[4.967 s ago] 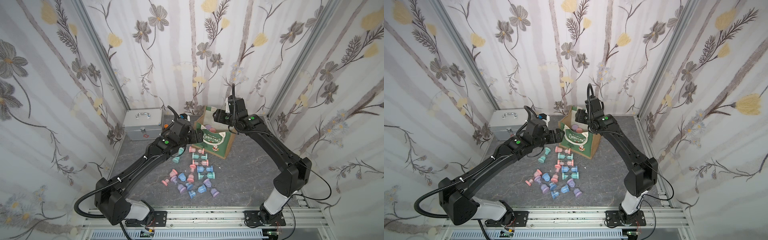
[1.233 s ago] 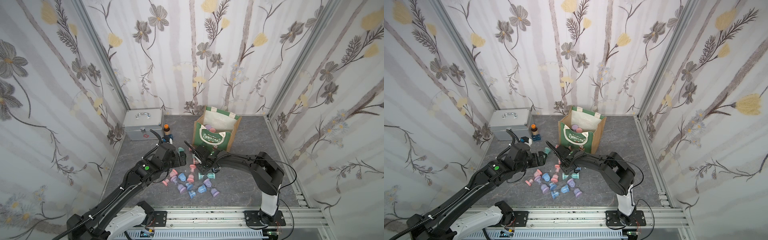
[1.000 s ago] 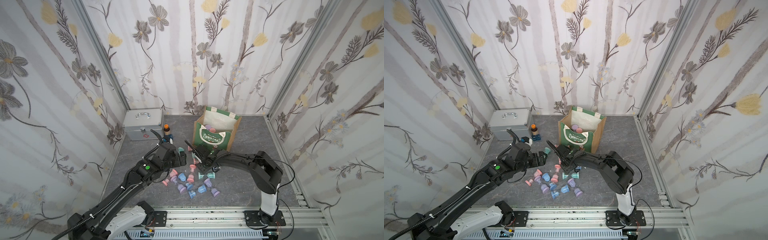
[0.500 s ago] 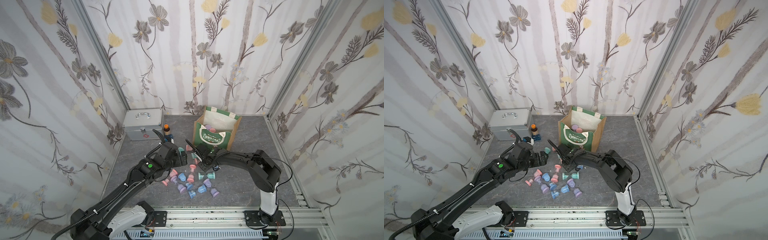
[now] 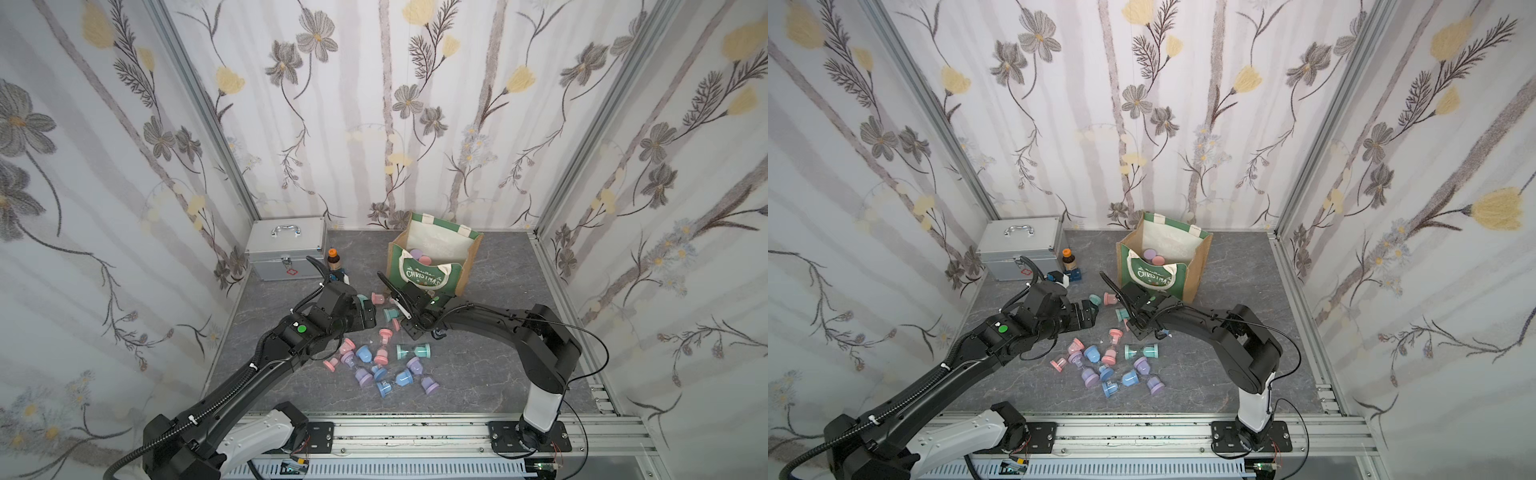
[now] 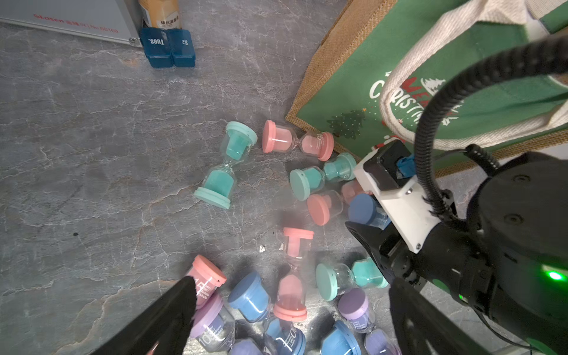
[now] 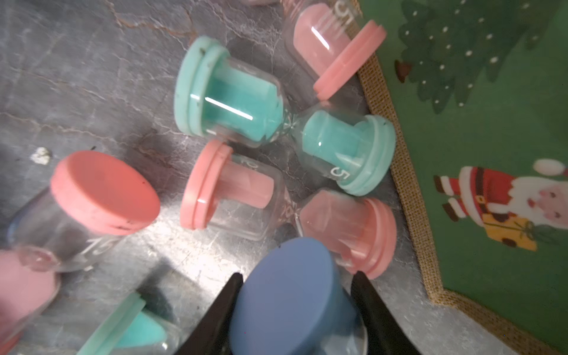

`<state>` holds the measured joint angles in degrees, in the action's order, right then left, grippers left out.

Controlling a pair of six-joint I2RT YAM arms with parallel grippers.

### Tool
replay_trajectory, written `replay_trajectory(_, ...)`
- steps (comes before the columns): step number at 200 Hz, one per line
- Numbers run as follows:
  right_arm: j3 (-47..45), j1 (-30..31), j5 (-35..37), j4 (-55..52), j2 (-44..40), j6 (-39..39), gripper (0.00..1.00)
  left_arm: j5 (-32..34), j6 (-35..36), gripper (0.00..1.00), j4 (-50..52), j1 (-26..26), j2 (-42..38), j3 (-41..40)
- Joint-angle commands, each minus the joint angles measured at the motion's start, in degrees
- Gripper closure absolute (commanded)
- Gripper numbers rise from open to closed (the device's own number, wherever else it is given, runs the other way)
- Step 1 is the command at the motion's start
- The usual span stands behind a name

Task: Put the hourglass into the canvas bag
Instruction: Pick up the hourglass from the center of the board.

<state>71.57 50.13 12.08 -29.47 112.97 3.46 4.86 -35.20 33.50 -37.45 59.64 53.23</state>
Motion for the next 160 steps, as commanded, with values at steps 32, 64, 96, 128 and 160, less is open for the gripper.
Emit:
replay_trajectory(32,2.5,-0.1,-6.6,0.3,-9.1,4.5,0.66,0.1,-0.2,0.0,-0.6,0.0,-0.7,2.4)
replay_trajectory(64,9.7,0.1,-8.6,-3.3,-11.8,7.8,0.66,0.2,0.8,0.0,-0.6,0.0,-0.7,4.6)
replay_trajectory(96,19.4,-0.4,-7.0,-5.8,-13.0,10.5,0.65,0.8,2.3,0.0,-0.5,0.0,-0.1,7.0)
replay_trajectory(128,29.8,-3.0,-6.6,-7.8,-11.1,12.7,0.65,0.5,3.6,0.0,-1.1,0.0,1.1,9.7)
replay_trajectory(160,38.7,-7.7,-3.5,-8.4,-7.7,14.5,0.62,-0.1,4.9,0.0,-2.5,0.0,3.1,12.4)
